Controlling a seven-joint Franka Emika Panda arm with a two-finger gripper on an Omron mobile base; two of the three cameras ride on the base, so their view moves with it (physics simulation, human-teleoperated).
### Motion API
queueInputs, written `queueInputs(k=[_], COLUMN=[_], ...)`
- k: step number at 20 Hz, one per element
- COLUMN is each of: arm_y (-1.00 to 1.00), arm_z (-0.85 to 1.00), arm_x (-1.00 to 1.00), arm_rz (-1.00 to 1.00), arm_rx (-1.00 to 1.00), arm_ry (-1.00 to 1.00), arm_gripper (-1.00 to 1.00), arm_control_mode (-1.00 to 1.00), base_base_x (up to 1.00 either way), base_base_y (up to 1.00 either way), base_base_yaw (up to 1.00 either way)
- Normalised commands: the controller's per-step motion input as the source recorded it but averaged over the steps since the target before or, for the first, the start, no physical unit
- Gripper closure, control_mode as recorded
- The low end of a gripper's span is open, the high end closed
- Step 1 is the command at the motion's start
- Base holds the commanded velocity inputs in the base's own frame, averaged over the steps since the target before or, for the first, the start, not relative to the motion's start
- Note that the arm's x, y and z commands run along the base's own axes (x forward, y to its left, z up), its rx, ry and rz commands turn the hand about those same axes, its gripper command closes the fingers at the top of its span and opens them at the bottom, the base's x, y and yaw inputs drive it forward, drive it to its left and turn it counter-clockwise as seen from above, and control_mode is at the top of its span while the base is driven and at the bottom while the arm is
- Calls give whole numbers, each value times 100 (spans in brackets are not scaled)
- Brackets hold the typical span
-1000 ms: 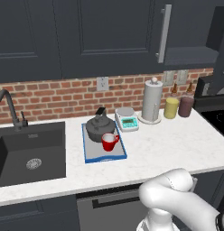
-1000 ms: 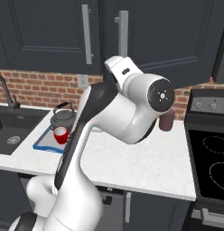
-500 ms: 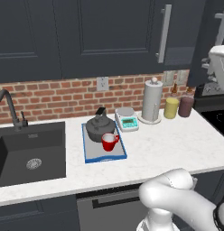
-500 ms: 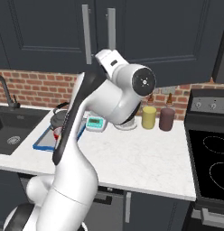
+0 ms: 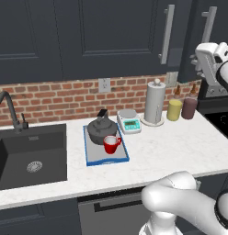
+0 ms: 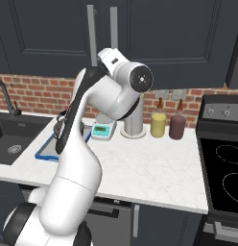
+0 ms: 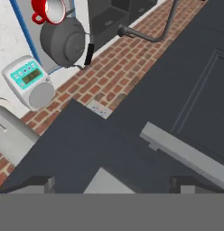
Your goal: Pick the kettle from the counter and place it on the tray. Then pick the mug from the cabinet and place it on the tray. Then close the cabinet doors.
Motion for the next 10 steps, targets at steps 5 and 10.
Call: queueInputs(k=[5, 10], arm_y=[-6, -8], arm_z=[-15, -13], arm_x=[70, 56], arm_rz=[0, 0], arm_rx=[0, 0], arm_ry=[0, 0], arm_gripper=[-100, -100], arm_control_mode=[-100, -100], base_base_x=[0, 0], base_base_y=[0, 0], base_base_yaw=[0, 0])
